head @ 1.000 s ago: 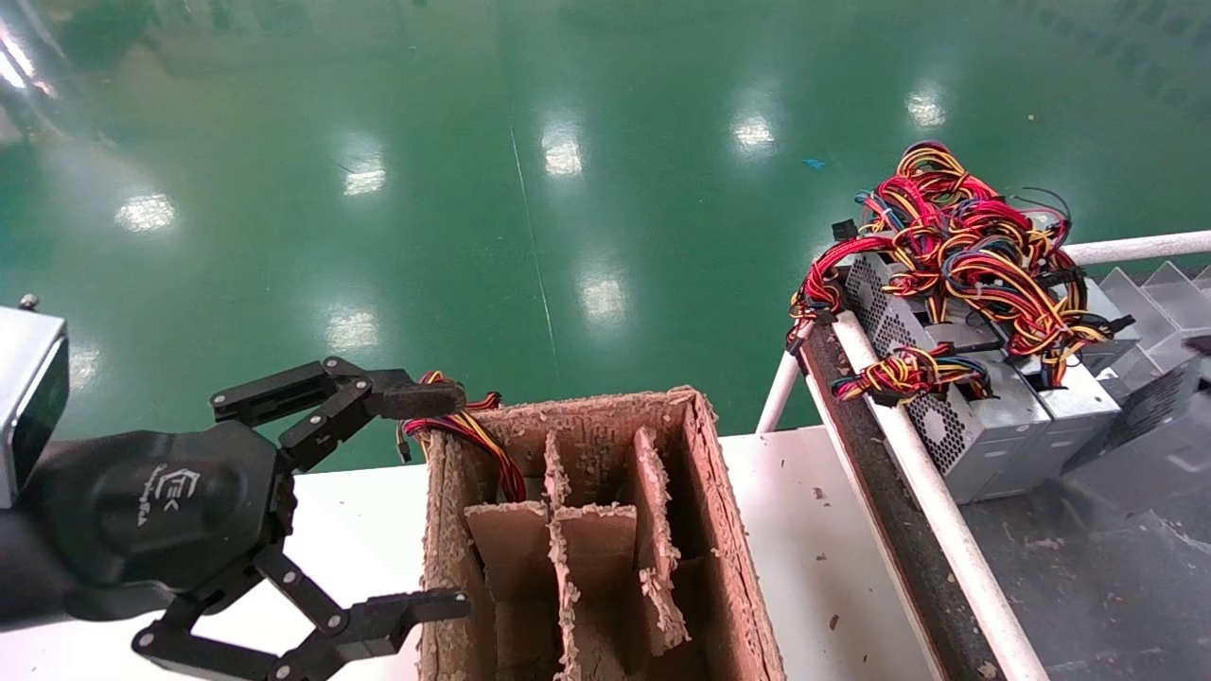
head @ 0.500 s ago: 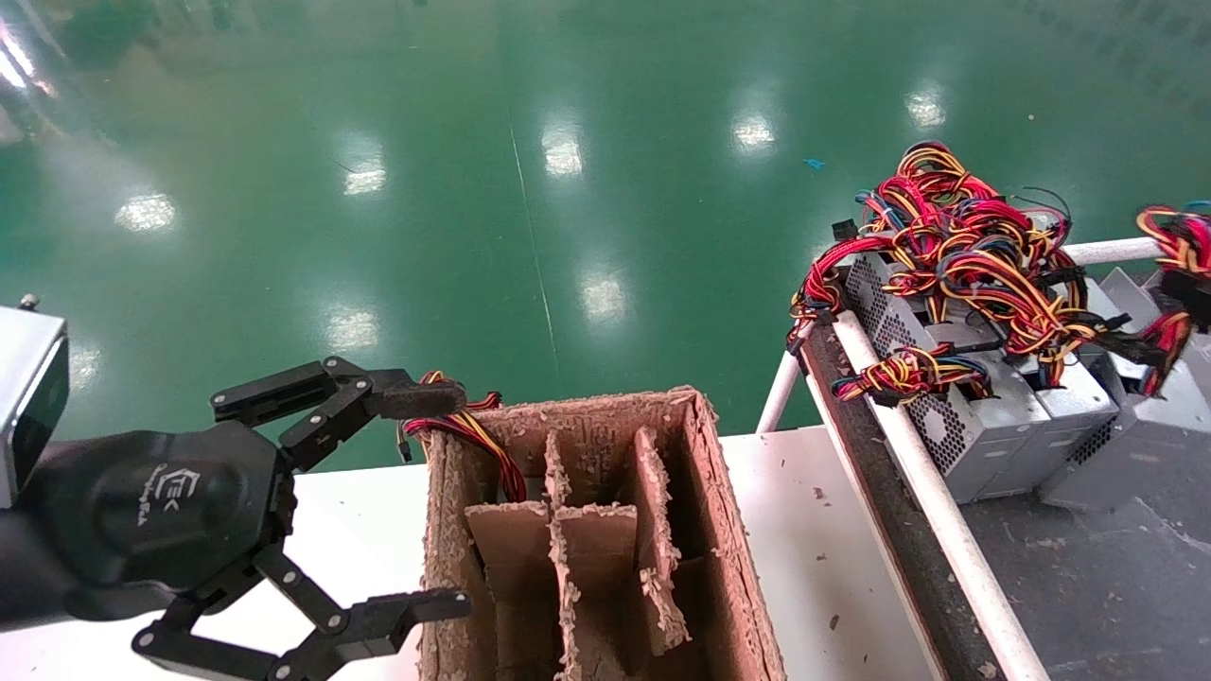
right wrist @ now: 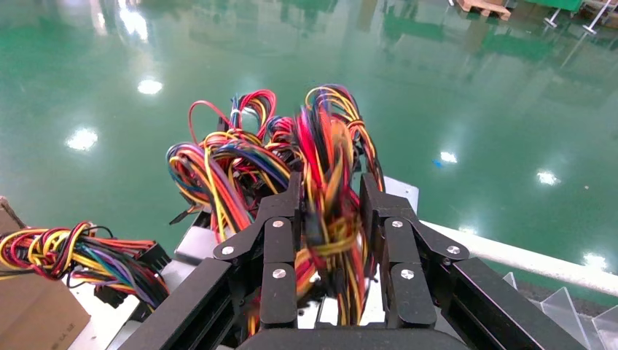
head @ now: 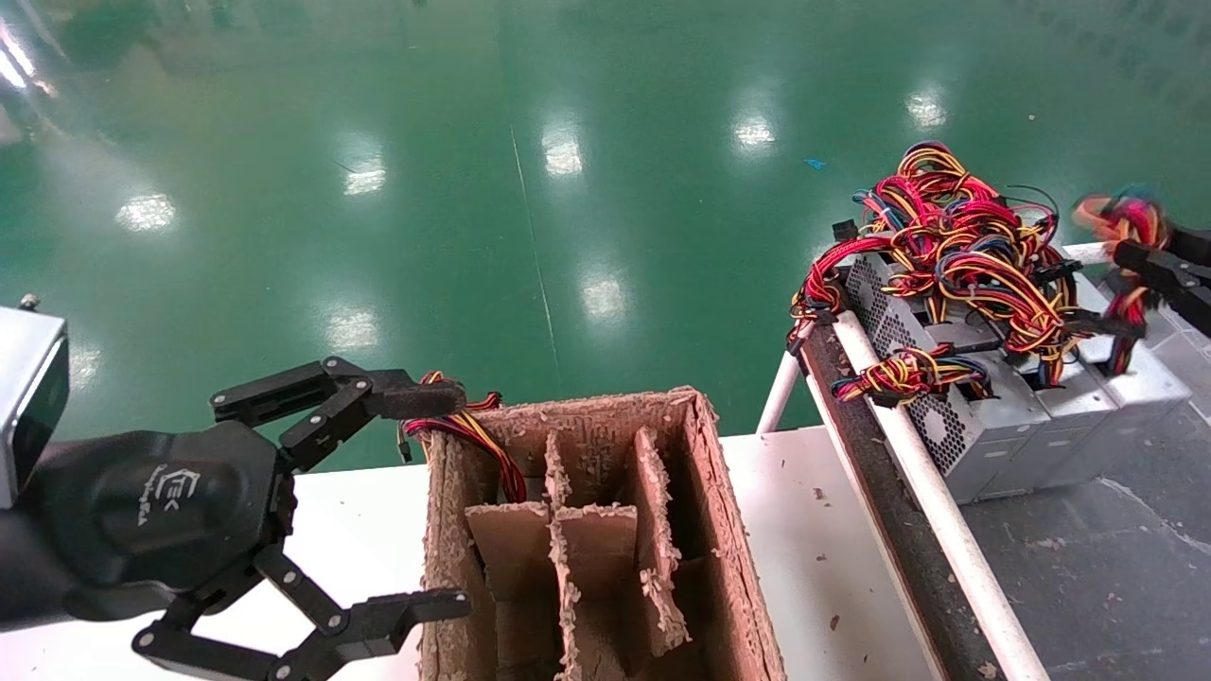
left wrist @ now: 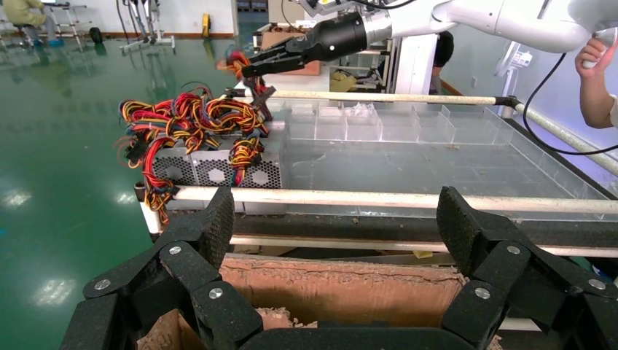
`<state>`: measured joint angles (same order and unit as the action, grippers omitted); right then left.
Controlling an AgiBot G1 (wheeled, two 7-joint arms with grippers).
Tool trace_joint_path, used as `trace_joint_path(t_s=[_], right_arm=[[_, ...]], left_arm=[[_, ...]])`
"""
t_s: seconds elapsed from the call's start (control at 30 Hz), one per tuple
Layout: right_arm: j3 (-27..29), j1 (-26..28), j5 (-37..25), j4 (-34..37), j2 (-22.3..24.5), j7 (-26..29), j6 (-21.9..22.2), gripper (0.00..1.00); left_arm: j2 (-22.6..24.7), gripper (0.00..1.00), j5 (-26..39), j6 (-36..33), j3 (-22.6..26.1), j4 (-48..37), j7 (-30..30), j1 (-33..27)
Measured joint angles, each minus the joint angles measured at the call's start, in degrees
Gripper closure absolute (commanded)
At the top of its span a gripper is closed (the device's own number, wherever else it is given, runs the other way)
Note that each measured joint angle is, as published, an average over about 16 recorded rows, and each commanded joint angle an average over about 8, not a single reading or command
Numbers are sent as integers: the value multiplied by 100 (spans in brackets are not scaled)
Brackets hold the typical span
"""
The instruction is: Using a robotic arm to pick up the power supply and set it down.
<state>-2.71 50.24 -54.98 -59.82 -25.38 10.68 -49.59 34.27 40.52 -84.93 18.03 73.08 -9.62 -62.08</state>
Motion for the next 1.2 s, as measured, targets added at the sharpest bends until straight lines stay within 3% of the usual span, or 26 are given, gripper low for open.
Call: trace_joint_path(t_s=[0.5,1.2], right_arm=[[-96,175,93,104,59,73,-454,0],[-488,486,492,-356,-252,60,-1504,0]], left_arm=[[-1,0,-2,1,2,-2,1,0],[-2,0,-4,2,6,-5,4,-2]])
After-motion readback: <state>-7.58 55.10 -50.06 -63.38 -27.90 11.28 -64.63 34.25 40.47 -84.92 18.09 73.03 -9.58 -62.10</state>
